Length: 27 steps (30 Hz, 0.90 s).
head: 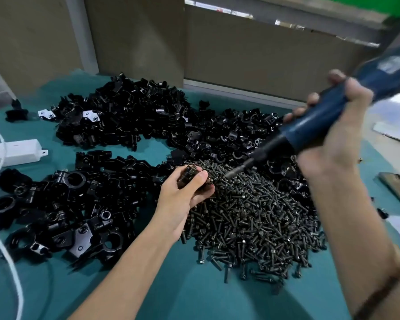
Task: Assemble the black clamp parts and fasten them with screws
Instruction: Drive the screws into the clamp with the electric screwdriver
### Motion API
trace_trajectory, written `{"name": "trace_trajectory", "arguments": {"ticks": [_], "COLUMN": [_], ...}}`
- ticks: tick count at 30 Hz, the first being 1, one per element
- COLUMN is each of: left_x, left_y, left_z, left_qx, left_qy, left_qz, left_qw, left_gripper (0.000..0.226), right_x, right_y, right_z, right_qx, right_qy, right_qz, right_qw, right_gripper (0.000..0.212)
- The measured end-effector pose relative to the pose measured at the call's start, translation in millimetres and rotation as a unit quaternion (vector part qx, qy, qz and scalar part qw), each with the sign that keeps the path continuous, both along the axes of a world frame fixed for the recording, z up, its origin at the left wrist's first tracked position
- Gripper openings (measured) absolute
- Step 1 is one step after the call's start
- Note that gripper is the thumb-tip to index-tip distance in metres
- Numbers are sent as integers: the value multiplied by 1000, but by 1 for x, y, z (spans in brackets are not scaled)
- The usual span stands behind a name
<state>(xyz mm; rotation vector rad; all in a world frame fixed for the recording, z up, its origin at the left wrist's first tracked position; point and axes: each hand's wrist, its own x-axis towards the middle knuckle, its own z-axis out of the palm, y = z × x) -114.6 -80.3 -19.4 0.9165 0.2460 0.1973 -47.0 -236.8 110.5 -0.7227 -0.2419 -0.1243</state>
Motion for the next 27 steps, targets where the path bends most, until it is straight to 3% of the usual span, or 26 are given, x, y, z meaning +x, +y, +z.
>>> {"name": "trace_trajectory", "arguments": {"ticks": [4, 9, 15, 19, 27], "left_x": [0, 1, 0, -1, -2], "left_y": [1, 0, 0, 0, -2], "left_z": [-1, -2, 0, -2, -2], "left_qx": [2, -4, -3, 10, 80], "left_qy": [0, 0, -8, -8, -12], "left_qz": [-5, -3, -8, -19, -13], "left_qw": [1000, 1000, 1000, 1000, 997], "left_gripper": [15, 8, 23, 11, 10], "right_x": [10, 18, 19, 20, 25], "right_y": [37, 50, 53, 53, 52], "right_z": [22, 23, 23, 19, 15], "right_qx": [-45, -47, -79, -86, -88], "right_qy": [39, 15, 21, 33, 42], "right_qz": [-10, -12, 8, 24, 25], "right_qw": [998, 999, 997, 995, 995], "right_gripper": [16, 18, 16, 17, 14]}}
